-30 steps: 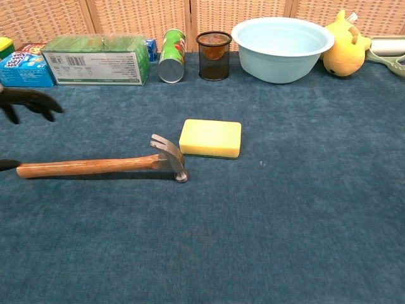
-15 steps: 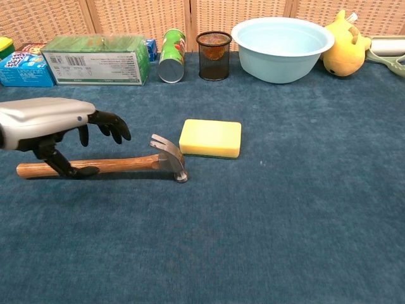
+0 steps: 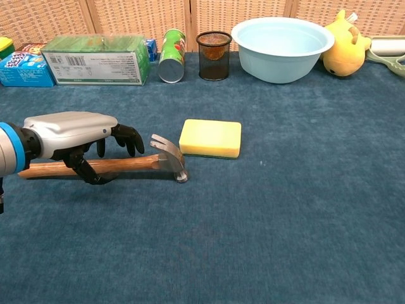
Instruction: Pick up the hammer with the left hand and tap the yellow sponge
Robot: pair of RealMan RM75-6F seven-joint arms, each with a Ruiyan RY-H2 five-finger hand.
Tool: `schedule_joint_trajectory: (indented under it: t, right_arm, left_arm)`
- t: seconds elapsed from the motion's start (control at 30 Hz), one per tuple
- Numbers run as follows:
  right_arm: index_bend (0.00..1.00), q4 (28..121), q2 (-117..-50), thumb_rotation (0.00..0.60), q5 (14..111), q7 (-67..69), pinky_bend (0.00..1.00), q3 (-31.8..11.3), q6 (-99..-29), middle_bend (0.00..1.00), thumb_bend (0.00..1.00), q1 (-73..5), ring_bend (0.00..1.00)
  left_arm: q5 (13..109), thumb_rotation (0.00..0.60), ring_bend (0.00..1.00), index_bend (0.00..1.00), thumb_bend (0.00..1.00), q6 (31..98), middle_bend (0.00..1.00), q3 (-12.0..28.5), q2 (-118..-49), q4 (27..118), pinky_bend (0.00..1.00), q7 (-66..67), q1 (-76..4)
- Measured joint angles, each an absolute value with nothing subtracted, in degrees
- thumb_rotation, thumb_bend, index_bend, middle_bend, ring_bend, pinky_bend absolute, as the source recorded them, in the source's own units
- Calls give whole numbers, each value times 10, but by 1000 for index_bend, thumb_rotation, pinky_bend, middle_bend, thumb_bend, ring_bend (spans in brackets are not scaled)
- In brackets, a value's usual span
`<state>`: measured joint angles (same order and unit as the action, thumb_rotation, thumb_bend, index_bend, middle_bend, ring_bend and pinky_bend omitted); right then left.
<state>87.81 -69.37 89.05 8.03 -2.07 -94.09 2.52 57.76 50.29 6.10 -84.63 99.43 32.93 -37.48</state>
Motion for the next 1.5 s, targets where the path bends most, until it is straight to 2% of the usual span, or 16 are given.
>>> schedule_joint_trajectory:
  t: [0.23,0.7,1.1,1.2,1.37,1.5]
  right_arm:
    - [457,881,-689,600,892,80,248,-22,-945,413,218,29,331]
    - [457,884,-685,600,892,80,248,-25,-947,413,219,32,332]
    - [457,881,-685,600,896,82,248,-24,-955,413,218,38,331]
    - [457,880,-685,600,896,83,248,-24,-955,413,218,39,331]
    - [457,880,-684,600,896,87,248,-23,-959,413,219,43,332]
    - [457,878,-684,600,897,90,248,-20,-967,413,219,51,332]
  left_arm:
    - [582,600,268,288,463,513,324,55,-852,990,411,319,-381]
    - [625,600,338,368,419,583,397,39,-887,960,454,321,-370]
    - [639,600,365,392,422,593,423,32,-912,933,474,316,-369]
    - [637,600,388,413,497,590,438,31,-916,927,494,318,-370]
    - [628,600,474,449,683,579,490,29,-921,922,567,325,-375]
    - [622,600,523,463,752,567,510,28,-920,929,615,327,-381]
